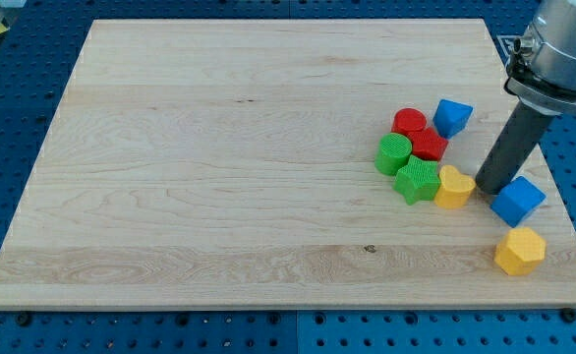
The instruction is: Push the blue cube closer to the yellow hexagon
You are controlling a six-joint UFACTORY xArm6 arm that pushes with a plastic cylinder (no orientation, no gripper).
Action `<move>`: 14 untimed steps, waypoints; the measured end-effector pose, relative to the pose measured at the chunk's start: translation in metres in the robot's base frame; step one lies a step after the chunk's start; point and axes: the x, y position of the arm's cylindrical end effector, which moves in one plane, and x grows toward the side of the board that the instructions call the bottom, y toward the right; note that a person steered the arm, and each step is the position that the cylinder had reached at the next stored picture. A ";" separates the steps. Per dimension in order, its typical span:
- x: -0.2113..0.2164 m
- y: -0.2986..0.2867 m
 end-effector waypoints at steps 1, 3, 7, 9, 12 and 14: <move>0.000 0.000; -0.026 0.029; 0.012 0.032; 0.012 -0.014; 0.020 -0.010; 0.007 -0.010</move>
